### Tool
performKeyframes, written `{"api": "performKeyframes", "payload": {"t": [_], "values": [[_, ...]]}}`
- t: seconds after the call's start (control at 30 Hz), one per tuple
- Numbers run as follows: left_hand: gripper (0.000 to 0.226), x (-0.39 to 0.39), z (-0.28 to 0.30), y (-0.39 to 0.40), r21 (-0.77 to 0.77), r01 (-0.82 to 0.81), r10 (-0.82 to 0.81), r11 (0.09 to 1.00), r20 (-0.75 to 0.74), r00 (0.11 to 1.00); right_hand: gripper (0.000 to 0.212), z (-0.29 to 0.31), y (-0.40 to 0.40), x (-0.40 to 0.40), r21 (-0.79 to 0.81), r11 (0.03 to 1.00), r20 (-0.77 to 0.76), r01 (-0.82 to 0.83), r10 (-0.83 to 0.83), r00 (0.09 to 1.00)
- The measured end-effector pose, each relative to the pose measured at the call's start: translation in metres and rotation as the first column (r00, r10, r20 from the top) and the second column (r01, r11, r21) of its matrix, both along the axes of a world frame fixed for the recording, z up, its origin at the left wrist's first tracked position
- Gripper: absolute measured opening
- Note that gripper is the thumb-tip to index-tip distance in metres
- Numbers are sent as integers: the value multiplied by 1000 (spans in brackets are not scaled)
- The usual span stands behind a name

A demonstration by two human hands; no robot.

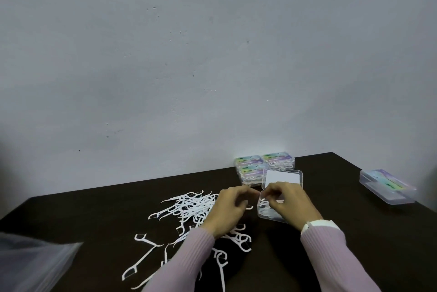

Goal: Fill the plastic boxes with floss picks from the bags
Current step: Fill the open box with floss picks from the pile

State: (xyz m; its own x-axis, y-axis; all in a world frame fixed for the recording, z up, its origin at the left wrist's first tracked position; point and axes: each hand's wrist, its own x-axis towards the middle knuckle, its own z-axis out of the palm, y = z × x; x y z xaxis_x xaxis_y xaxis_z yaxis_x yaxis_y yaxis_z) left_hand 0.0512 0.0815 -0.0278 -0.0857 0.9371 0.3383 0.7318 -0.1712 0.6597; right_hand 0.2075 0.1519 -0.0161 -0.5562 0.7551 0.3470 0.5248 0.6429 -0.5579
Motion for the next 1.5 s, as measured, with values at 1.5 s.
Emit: {"api": "performKeyframes", "payload": {"t": [1.5], "values": [[26,-88,-9,-104,17,-223,223,975,-111,968,46,-21,-50,-54,199,957,319,-212,142,937]]}}
